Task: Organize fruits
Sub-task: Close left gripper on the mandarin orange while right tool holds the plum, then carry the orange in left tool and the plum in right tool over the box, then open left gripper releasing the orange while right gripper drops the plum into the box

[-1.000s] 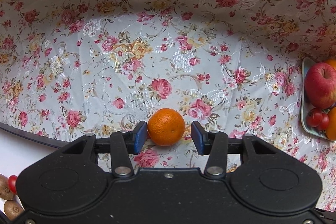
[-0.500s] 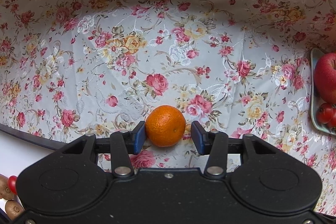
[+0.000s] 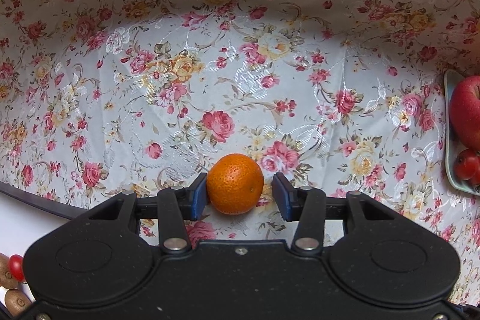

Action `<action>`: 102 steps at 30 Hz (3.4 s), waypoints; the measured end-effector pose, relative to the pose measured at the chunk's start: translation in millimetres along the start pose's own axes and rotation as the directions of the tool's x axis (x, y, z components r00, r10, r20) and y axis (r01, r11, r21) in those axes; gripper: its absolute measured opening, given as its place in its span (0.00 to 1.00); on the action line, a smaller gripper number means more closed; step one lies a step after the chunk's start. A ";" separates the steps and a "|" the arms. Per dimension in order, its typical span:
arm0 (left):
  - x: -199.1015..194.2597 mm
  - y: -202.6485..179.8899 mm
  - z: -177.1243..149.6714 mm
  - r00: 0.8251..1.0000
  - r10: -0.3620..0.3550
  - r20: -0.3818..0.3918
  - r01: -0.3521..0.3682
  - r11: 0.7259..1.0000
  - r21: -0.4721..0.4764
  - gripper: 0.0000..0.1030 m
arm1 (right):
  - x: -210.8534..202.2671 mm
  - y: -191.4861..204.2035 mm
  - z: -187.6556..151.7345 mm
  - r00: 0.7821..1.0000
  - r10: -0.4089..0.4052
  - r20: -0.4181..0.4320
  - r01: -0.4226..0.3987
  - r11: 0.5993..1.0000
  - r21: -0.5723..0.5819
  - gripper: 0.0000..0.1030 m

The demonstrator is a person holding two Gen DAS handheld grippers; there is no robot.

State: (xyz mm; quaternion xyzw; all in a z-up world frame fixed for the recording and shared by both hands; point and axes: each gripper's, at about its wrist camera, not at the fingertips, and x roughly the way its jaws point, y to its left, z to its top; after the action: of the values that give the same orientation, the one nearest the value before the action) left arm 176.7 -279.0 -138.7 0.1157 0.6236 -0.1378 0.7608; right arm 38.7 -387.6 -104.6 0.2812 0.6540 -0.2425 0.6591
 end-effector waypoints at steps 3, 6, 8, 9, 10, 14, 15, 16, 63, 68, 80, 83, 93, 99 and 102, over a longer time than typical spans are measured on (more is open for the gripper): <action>-3.2 3.9 -0.6 1.000 -0.006 0.013 0.007 0.999 -0.031 0.43 | -5.7 -2.8 -2.7 1.000 0.006 0.004 -0.006 1.000 0.003 0.33; -8.6 8.5 -2.3 0.999 -0.048 0.009 0.049 0.997 -0.054 0.43 | -12.0 -5.1 -5.1 1.000 0.013 0.014 -0.013 1.000 0.009 0.33; -12.3 9.1 -4.3 0.999 -0.052 0.007 0.052 0.997 -0.058 0.43 | -14.8 -5.6 -6.2 1.000 0.019 0.021 -0.019 1.000 0.016 0.33; -14.7 9.1 -5.5 0.999 -0.048 0.009 0.049 0.997 -0.056 0.43 | -17.1 -6.3 -6.5 0.999 0.022 0.025 -0.022 1.000 0.019 0.33; -17.5 9.2 -6.9 0.999 -0.044 0.012 0.045 0.998 -0.051 0.43 | -18.9 -6.6 -6.5 0.999 0.025 0.030 -0.026 0.999 0.021 0.33; -32.1 8.4 -16.0 0.999 -0.044 0.026 0.045 0.998 -0.035 0.43 | -25.9 -6.7 -10.4 0.998 0.028 0.051 -0.029 0.999 0.022 0.33; -36.0 8.4 -18.7 0.999 -0.042 0.030 0.043 0.999 -0.034 0.43 | -27.7 -7.0 -12.2 0.998 0.026 0.056 -0.027 0.999 0.022 0.33; -39.1 8.3 -21.0 0.999 -0.040 0.034 0.041 0.999 -0.032 0.43 | -28.4 -7.3 -14.3 0.998 0.023 0.060 -0.025 0.999 0.021 0.33; -126.6 203.9 -79.9 0.975 0.172 0.143 -0.127 0.952 -0.278 0.43 | -16.9 118.0 -106.4 0.995 0.034 0.093 -0.017 0.984 -0.178 0.33; -126.7 243.0 -82.3 0.973 0.190 0.129 -0.136 0.930 -0.342 0.43 | -19.4 147.6 -113.9 0.991 0.078 0.106 -0.054 0.975 -0.215 0.33; -127.5 303.6 -90.8 0.967 0.232 0.105 -0.161 0.875 -0.456 0.43 | -25.4 213.3 -139.4 0.979 0.138 0.147 -0.084 0.941 -0.328 0.33; -125.7 309.4 -93.1 0.970 0.225 0.098 -0.157 0.875 -0.457 0.43 | -28.7 225.5 -144.5 0.975 0.148 0.166 -0.081 0.931 -0.356 0.33; -125.0 313.9 -96.8 0.964 0.246 0.106 -0.175 0.879 -0.444 0.43 | -44.4 249.6 -150.9 0.947 0.188 0.259 -0.076 0.918 -0.389 0.34; -123.2 314.3 -96.7 0.968 0.230 0.102 -0.165 0.886 -0.433 0.44 | -53.3 248.5 -149.3 0.928 0.269 0.259 -0.158 0.911 -0.381 0.35; -122.9 313.0 -96.8 0.970 0.220 0.103 -0.157 0.891 -0.426 0.44 | -55.6 249.1 -148.6 0.923 0.289 0.255 -0.179 0.908 -0.379 0.35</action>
State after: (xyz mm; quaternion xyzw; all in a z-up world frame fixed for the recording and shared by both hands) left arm 176.1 55.5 -35.7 0.0010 0.5658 0.0643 0.8221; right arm 100.6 -107.7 -33.8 0.1964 0.5378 -0.0816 0.8158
